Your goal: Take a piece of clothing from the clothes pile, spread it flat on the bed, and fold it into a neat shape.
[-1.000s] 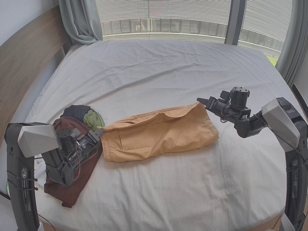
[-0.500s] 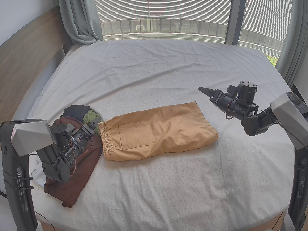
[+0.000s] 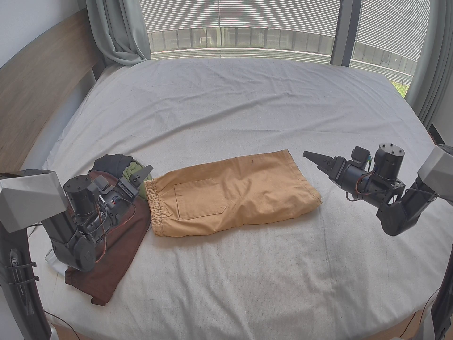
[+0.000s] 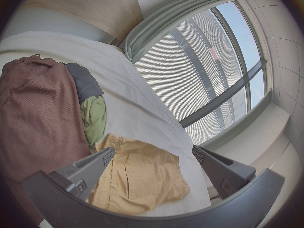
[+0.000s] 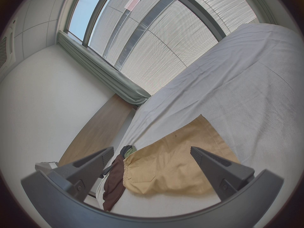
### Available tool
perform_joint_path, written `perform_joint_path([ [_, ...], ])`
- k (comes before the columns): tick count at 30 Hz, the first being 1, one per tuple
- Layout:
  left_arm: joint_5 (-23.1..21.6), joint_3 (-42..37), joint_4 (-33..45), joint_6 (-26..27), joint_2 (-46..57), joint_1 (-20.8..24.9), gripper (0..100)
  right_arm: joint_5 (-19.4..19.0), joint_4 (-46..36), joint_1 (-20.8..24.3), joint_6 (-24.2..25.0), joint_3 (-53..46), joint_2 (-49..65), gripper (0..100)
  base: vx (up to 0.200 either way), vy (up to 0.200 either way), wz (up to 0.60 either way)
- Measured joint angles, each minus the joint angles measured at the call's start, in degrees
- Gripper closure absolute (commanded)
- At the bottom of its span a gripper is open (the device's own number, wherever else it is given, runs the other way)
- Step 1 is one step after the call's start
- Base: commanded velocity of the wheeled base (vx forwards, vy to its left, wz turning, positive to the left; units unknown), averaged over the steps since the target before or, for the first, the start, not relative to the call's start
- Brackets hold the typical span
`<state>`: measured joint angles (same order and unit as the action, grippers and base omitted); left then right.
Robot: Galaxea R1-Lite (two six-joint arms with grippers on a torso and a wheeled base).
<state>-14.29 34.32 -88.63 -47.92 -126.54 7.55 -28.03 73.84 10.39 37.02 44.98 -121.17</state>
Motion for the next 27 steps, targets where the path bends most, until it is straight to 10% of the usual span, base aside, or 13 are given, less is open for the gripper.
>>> perform_joint_path([
  [11, -2.16, -3.75, 0.02, 13.74, 1.10, -0.11, 0, -0.52, 7.07, 0.02, 0.06, -6.81, -3.27, 0, 0.000, 0.000, 0.00],
  [27, -2.60, -5.24, -0.05, 15.02, -1.22, -0.33, 0, 1.89, 7.47, 1.18, 0.09, -4.11, -13.99, 0, 0.000, 0.000, 0.00],
])
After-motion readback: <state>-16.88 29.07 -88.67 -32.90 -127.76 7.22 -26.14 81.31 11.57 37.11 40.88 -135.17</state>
